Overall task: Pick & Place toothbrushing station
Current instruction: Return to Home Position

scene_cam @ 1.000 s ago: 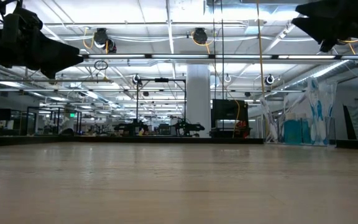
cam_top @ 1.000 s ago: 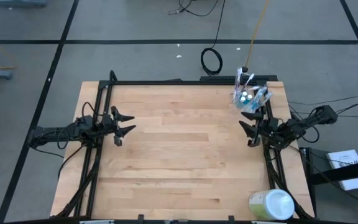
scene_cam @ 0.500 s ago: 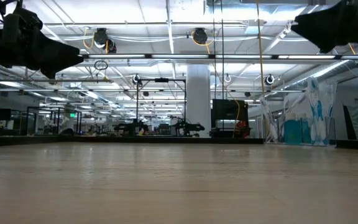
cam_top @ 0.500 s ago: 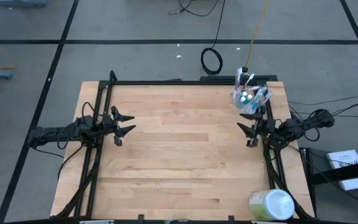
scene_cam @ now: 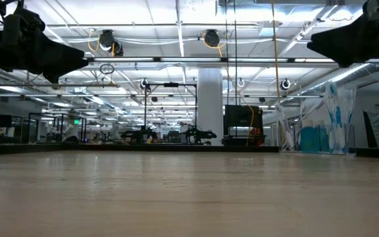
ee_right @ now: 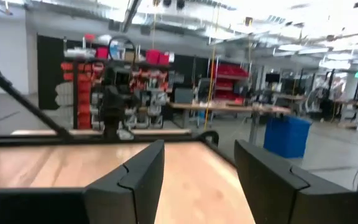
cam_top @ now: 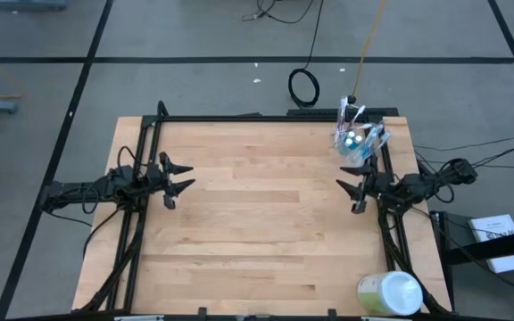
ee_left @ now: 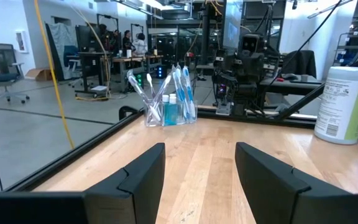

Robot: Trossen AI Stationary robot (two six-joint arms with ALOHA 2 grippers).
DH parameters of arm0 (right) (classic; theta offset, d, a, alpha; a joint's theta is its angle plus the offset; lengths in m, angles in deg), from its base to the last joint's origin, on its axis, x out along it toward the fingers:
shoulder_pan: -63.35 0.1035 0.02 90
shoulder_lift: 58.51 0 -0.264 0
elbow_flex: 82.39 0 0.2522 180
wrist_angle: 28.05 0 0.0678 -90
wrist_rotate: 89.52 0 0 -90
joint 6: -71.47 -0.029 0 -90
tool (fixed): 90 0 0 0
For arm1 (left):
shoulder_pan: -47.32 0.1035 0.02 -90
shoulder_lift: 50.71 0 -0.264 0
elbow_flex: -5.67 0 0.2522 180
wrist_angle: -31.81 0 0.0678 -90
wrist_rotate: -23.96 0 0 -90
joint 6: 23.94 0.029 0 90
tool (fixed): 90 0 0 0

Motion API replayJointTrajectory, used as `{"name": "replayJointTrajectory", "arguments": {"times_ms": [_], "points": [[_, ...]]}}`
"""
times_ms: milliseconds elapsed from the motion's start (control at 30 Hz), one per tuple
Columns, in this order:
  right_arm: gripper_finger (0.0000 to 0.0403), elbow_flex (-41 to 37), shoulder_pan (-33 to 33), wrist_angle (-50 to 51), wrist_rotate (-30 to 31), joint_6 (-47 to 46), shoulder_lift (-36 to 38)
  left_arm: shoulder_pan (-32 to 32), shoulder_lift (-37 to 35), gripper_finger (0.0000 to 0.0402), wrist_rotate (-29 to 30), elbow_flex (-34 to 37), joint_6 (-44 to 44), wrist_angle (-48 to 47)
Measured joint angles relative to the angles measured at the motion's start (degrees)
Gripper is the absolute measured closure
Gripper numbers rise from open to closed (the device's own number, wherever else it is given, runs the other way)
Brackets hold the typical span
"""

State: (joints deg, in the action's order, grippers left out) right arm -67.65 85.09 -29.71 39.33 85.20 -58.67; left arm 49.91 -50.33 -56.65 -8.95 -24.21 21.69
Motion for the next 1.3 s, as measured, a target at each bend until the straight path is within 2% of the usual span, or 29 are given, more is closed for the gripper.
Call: {"name": "replayJointTrajectory", "arguments": {"times_ms": [267, 367, 467, 600, 700, 833, 1300], "points": [[0.0216, -0.1, 0.0, 6.0, 0.0, -5.7, 0.0, 0.0, 0.0, 0.0201, 0.0, 0.0, 0.0, 0.0], [0.0216, -0.1, 0.0, 10.4, -2.3, -6.5, -0.2, 0.0, 0.0, 0.0201, 0.0, 0.0, 0.0, 0.0], [0.0216, -0.1, 0.0, 10.7, -6.4, -6.8, -0.7, 0.0, 0.0, 0.0201, 0.0, 0.0, 0.0, 0.0], [0.0216, -0.1, 0.0, 10.6, -7.2, -7.0, -0.7, 0.0, 0.0, 0.0201, 0.3, 0.0, -0.1, 0.5], [0.0216, -0.1, 0.0, 9.5, -7.2, -7.0, -0.7, 0.1, 1.9, 0.0201, 7.2, -0.3, 0.0, 6.3], [0.0216, -0.1, 0.0, 9.2, -7.4, -7.0, -0.6, 0.0, 2.3, 0.0201, 9.2, 0.0, 0.0, 8.2], [0.0216, -0.2, 0.0, 8.6, -7.5, -7.0, -0.7, 0.0, 2.3, 0.0201, 9.1, 0.0, 0.0, 8.6]]}}
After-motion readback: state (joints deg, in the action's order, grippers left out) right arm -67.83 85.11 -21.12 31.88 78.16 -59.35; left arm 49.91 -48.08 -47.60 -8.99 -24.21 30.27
